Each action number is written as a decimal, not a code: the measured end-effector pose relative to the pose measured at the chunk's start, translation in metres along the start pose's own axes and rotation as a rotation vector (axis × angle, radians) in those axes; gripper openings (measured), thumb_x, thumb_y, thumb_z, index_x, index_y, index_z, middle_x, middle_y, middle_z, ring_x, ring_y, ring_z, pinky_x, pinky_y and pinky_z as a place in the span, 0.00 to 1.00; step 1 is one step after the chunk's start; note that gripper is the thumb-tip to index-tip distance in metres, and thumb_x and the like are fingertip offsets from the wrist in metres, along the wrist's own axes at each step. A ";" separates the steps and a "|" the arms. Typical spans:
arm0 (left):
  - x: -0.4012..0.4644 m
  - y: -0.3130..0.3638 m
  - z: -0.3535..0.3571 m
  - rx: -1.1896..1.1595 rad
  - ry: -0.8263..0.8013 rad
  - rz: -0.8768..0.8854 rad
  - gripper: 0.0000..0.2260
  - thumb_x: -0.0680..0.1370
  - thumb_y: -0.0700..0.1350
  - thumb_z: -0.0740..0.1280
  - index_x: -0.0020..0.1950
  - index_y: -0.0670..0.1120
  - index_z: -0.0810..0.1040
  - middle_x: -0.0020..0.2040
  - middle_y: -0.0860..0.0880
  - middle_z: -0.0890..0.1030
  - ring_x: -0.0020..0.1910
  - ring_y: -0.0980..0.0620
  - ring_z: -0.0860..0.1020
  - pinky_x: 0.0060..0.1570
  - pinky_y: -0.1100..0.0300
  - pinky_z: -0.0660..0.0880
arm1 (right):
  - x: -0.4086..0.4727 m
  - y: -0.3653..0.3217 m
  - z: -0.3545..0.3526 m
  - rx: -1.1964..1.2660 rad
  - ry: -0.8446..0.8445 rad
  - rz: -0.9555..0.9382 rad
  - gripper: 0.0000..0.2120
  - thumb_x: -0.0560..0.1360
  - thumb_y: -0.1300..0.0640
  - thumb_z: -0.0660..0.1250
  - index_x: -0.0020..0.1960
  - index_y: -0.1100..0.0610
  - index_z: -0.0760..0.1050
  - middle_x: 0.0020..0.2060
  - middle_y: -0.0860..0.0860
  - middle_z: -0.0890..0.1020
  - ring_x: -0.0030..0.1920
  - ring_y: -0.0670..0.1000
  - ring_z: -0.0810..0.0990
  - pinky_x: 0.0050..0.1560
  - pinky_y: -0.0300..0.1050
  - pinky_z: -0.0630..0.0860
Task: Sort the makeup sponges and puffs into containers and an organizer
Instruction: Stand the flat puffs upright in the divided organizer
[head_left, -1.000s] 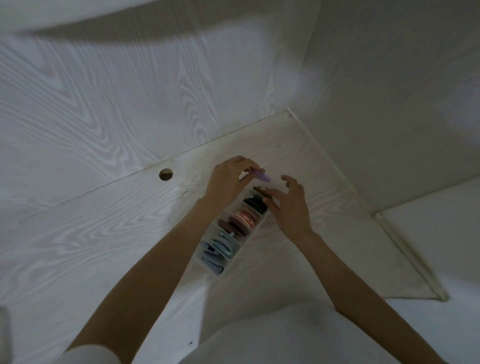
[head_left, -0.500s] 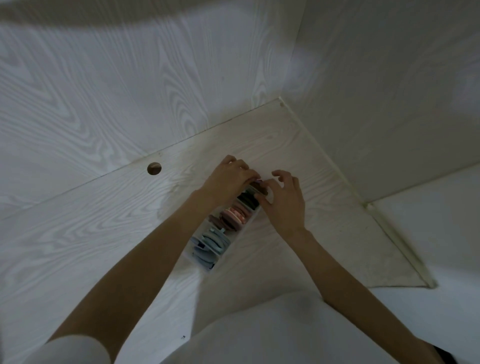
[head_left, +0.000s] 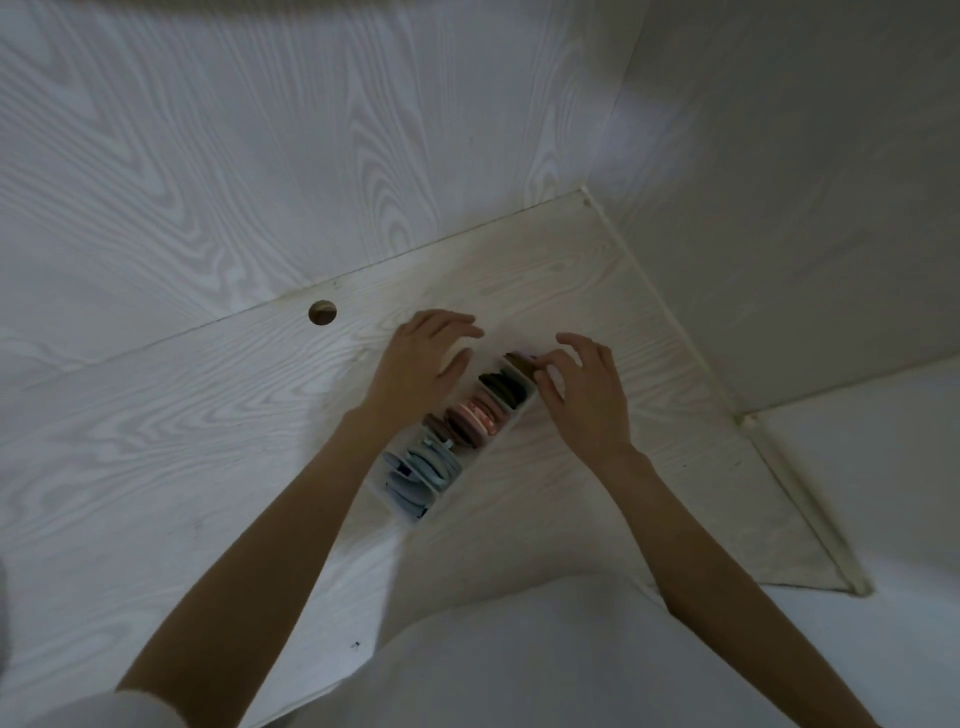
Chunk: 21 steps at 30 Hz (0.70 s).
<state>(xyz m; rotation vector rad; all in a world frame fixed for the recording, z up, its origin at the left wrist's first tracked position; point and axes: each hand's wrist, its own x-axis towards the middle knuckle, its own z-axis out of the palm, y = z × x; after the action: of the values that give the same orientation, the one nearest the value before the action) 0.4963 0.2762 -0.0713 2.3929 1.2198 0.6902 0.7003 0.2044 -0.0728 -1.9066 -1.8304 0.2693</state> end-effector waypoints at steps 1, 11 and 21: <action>-0.007 -0.002 -0.006 -0.027 0.036 -0.087 0.12 0.78 0.47 0.60 0.58 0.48 0.77 0.60 0.50 0.78 0.59 0.49 0.73 0.58 0.56 0.67 | 0.002 -0.002 -0.002 0.049 -0.025 0.017 0.06 0.75 0.58 0.67 0.50 0.60 0.78 0.58 0.58 0.76 0.57 0.59 0.74 0.54 0.48 0.71; -0.112 -0.024 -0.046 0.039 0.094 -1.085 0.22 0.78 0.56 0.60 0.66 0.44 0.69 0.60 0.42 0.75 0.55 0.43 0.76 0.54 0.50 0.72 | 0.027 -0.015 -0.010 0.248 -0.522 -0.036 0.39 0.72 0.41 0.67 0.75 0.49 0.51 0.73 0.54 0.59 0.71 0.54 0.62 0.68 0.53 0.65; -0.114 0.020 -0.063 -1.032 0.629 -1.130 0.15 0.80 0.52 0.58 0.63 0.46 0.72 0.57 0.47 0.79 0.52 0.50 0.80 0.53 0.56 0.75 | -0.018 -0.011 -0.023 0.552 -0.466 0.099 0.40 0.74 0.46 0.66 0.76 0.49 0.45 0.71 0.52 0.62 0.70 0.51 0.64 0.64 0.46 0.65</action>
<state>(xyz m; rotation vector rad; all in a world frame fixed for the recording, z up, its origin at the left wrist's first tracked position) 0.4149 0.1771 -0.0389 0.4906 1.5809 1.2241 0.6993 0.1818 -0.0506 -1.6182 -1.6814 1.2030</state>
